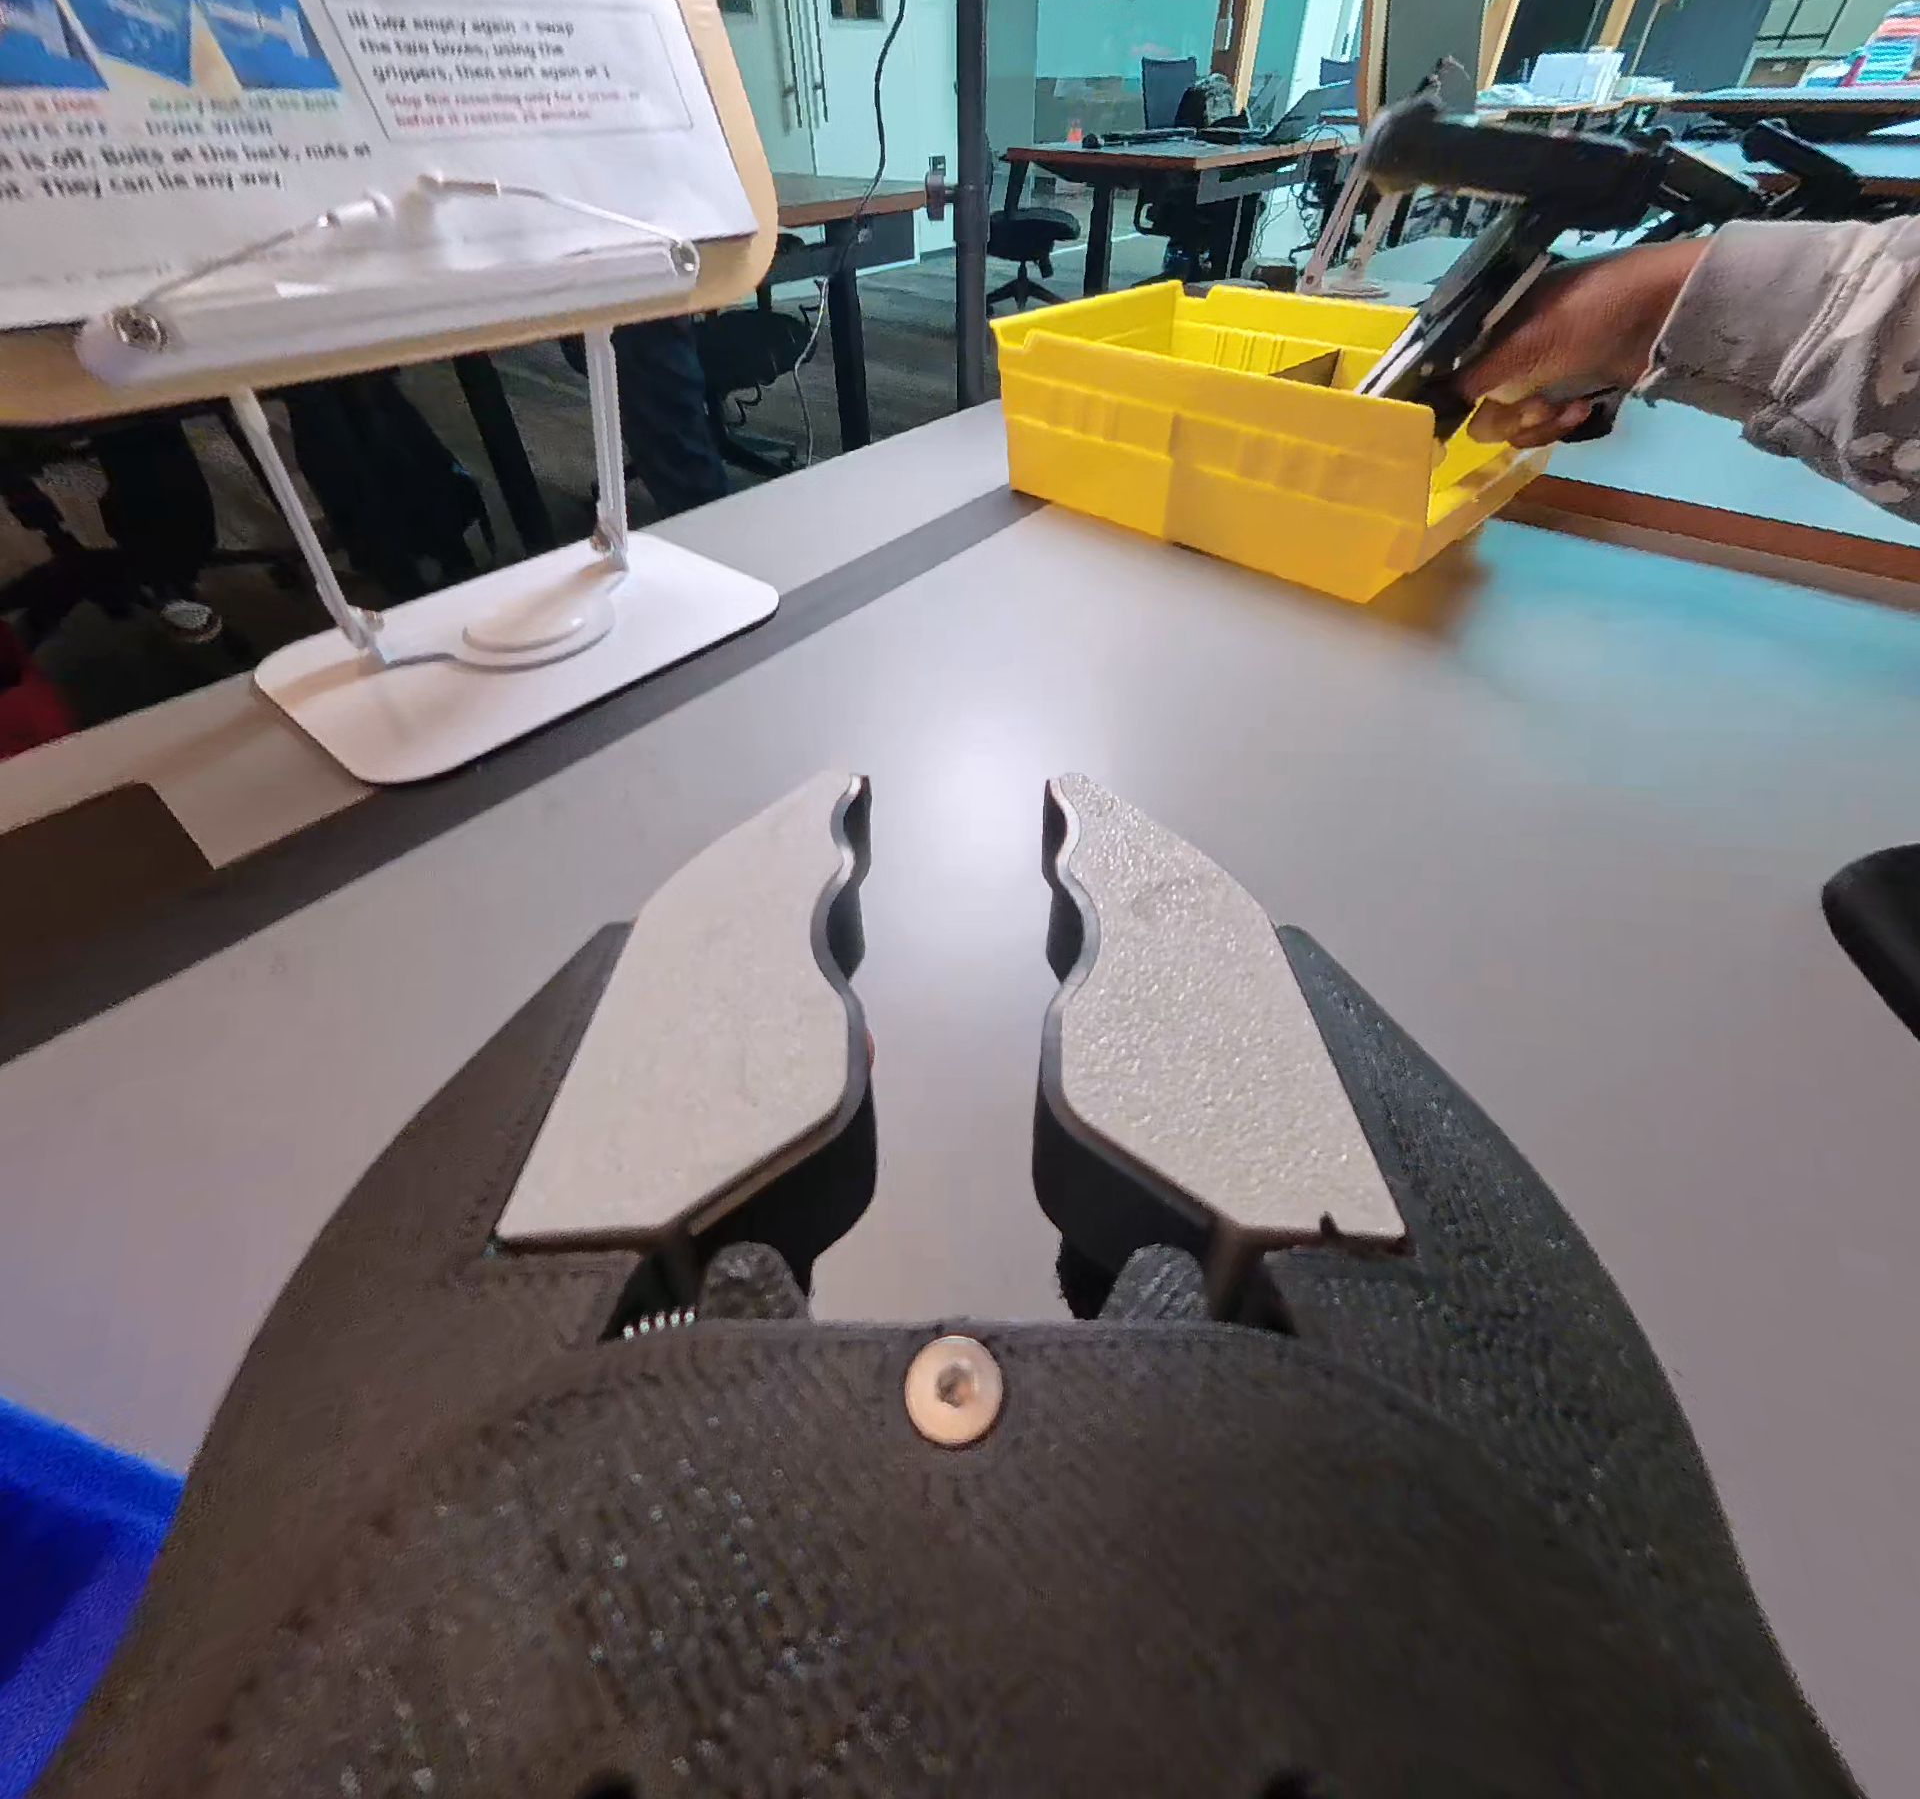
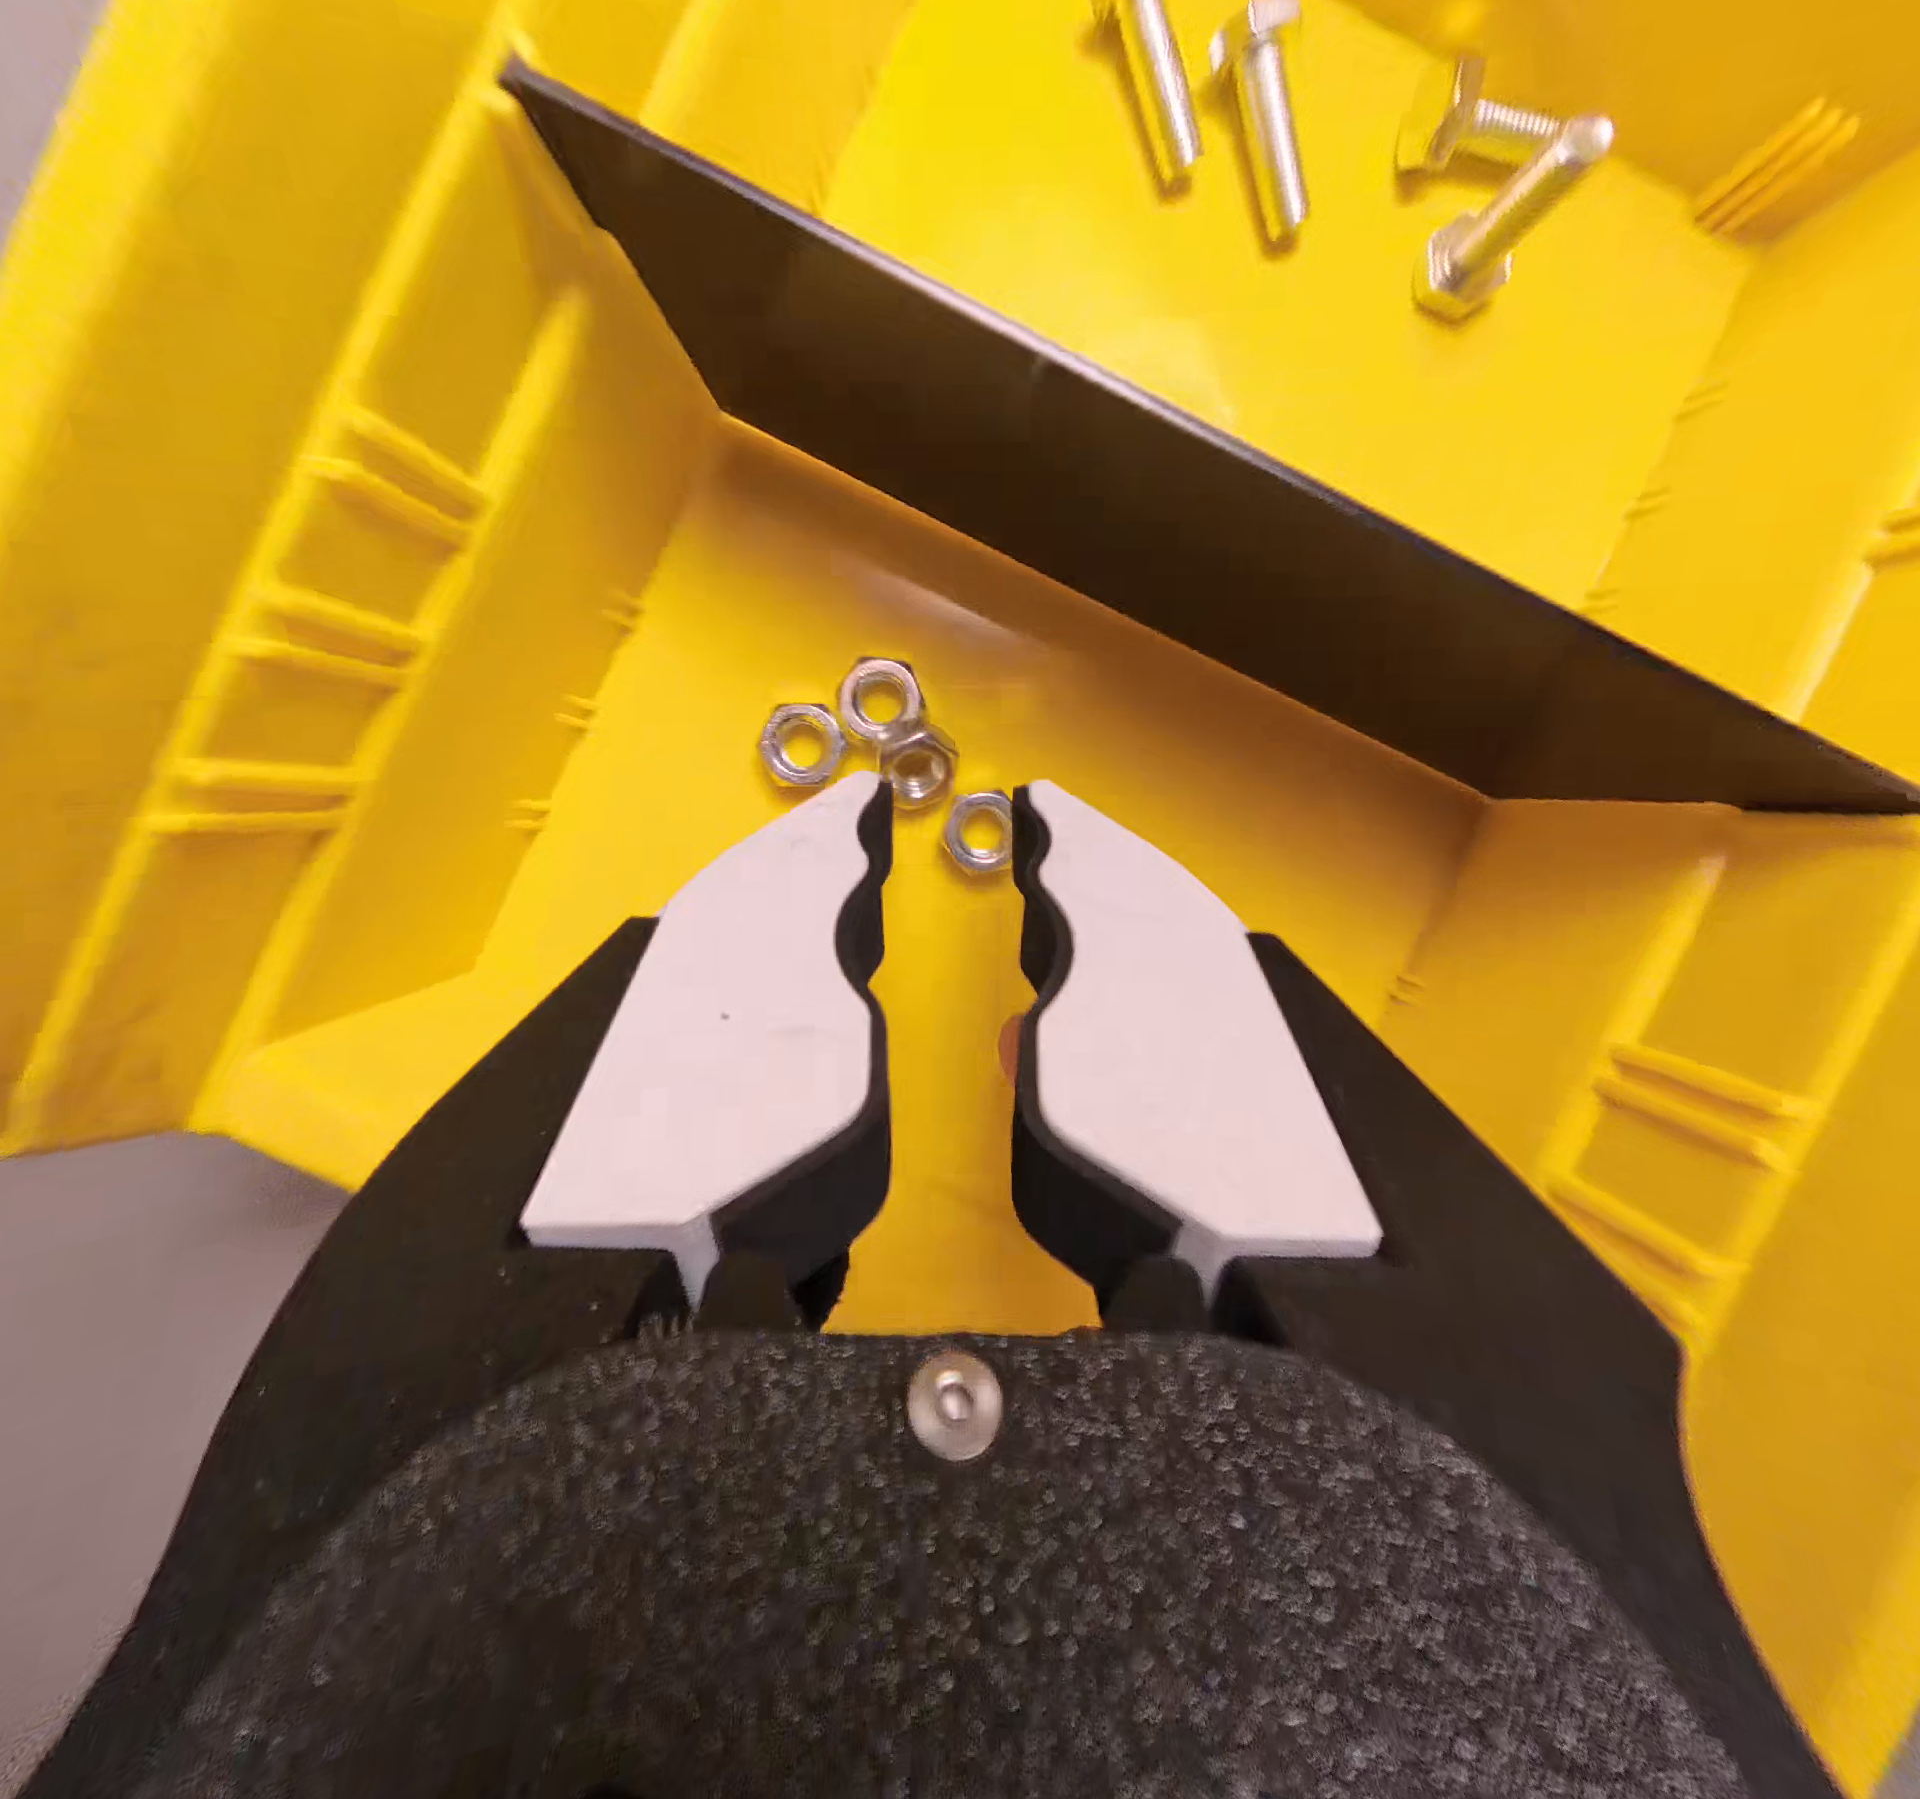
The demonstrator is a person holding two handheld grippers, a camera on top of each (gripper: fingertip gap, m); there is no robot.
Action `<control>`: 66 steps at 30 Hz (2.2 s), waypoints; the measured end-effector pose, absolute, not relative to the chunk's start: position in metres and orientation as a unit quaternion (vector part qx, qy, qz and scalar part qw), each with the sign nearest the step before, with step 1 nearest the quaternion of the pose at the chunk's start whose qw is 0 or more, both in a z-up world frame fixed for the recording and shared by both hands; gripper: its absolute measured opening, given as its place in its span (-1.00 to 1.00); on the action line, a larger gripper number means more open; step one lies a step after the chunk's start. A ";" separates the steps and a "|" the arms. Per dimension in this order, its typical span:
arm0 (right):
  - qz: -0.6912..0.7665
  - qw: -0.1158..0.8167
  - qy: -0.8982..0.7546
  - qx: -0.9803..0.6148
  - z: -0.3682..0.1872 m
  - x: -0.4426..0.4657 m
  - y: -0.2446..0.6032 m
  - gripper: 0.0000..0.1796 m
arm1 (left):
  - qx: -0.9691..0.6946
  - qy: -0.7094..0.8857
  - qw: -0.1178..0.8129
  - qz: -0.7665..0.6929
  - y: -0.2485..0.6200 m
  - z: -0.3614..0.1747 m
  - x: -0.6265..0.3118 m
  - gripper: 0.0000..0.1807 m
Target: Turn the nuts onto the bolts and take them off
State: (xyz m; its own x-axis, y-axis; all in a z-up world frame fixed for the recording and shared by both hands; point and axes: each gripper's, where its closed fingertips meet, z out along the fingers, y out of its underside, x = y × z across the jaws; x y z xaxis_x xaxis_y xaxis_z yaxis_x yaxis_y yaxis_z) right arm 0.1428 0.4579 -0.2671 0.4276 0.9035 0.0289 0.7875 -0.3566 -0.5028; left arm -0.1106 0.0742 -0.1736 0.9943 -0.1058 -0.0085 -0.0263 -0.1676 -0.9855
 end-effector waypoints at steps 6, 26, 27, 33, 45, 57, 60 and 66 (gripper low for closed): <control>0.159 0.270 -0.544 -0.778 -0.240 0.153 0.434 -0.68 | -0.770 0.025 0.636 -0.044 0.055 -0.184 -0.112 -0.64; 0.046 0.275 -0.783 -0.556 -0.265 0.100 0.329 -0.71 | -0.765 0.012 0.644 -0.019 0.025 -0.173 -0.132 -0.61; 0.037 0.285 -0.788 -0.545 -0.265 0.088 0.322 -0.71 | -0.767 0.012 0.642 -0.011 0.023 -0.171 -0.137 -0.59; 0.023 0.307 -0.805 -0.508 -0.255 0.056 0.283 -0.62 | -0.813 0.020 0.577 0.076 -0.016 -0.161 -0.202 -0.56; -0.044 0.246 -0.793 -0.555 -0.283 0.098 0.302 -0.69 | -0.969 0.132 0.181 0.105 -0.090 -0.288 -0.283 -0.51; -0.019 0.297 -0.843 -0.448 -0.282 0.078 0.174 -0.68 | -0.931 0.238 0.231 0.153 -0.009 -0.283 -0.214 -0.66; 0.011 0.319 -0.852 -0.414 -0.281 0.077 0.130 -0.68 | -0.914 0.283 0.247 0.155 0.012 -0.283 -0.186 -0.65; 0.163 0.400 -0.771 -0.467 -0.235 0.087 0.074 -0.59 | -0.870 0.271 0.391 0.132 0.046 -0.241 -0.149 -0.58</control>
